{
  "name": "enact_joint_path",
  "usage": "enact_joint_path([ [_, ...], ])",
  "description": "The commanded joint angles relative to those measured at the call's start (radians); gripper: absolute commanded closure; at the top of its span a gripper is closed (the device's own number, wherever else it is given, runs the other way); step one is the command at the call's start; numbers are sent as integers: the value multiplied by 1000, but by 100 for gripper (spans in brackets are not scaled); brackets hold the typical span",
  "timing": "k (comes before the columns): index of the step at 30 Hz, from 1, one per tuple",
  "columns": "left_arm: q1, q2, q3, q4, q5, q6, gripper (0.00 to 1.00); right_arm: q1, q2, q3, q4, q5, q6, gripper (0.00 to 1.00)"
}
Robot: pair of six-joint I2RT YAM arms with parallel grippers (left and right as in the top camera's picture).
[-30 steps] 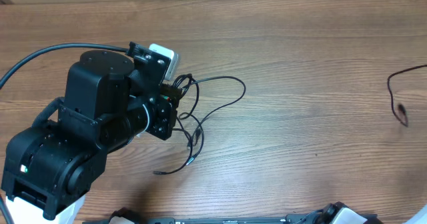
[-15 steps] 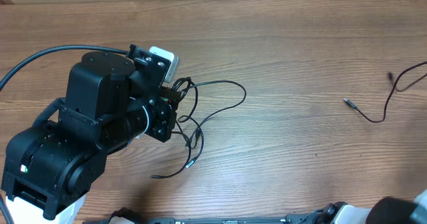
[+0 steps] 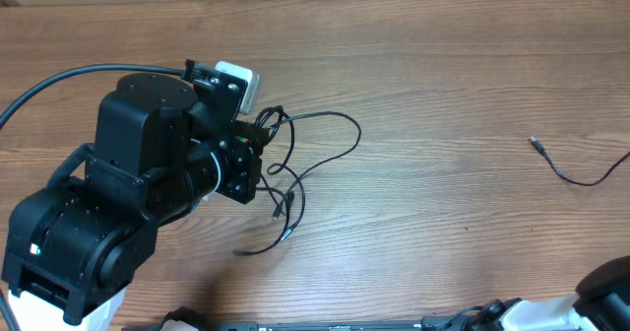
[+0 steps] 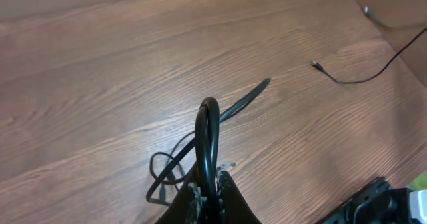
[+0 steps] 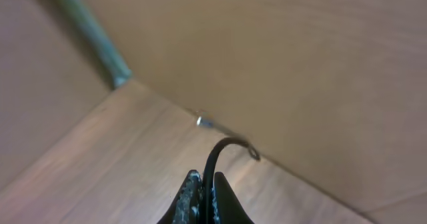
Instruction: Untangle cables
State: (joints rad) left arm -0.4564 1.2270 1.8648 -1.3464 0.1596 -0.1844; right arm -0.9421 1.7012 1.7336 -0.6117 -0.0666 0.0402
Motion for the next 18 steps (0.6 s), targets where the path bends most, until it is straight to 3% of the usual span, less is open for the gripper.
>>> enact_joint_path([
  [1,5,-5,2,8,0,-42,94,-37,20,23,31,10,-6,95],
  [2,5,-5,2,7,3,-42,95,-43,25,23,40,10,15,52],
  [3,5,-5,2,7,5,-42,95,-46,27,23,45,9,40,0],
  [18,5,-5,2,8,17,-30,95,17,-45,51,14,-558,45,0],
])
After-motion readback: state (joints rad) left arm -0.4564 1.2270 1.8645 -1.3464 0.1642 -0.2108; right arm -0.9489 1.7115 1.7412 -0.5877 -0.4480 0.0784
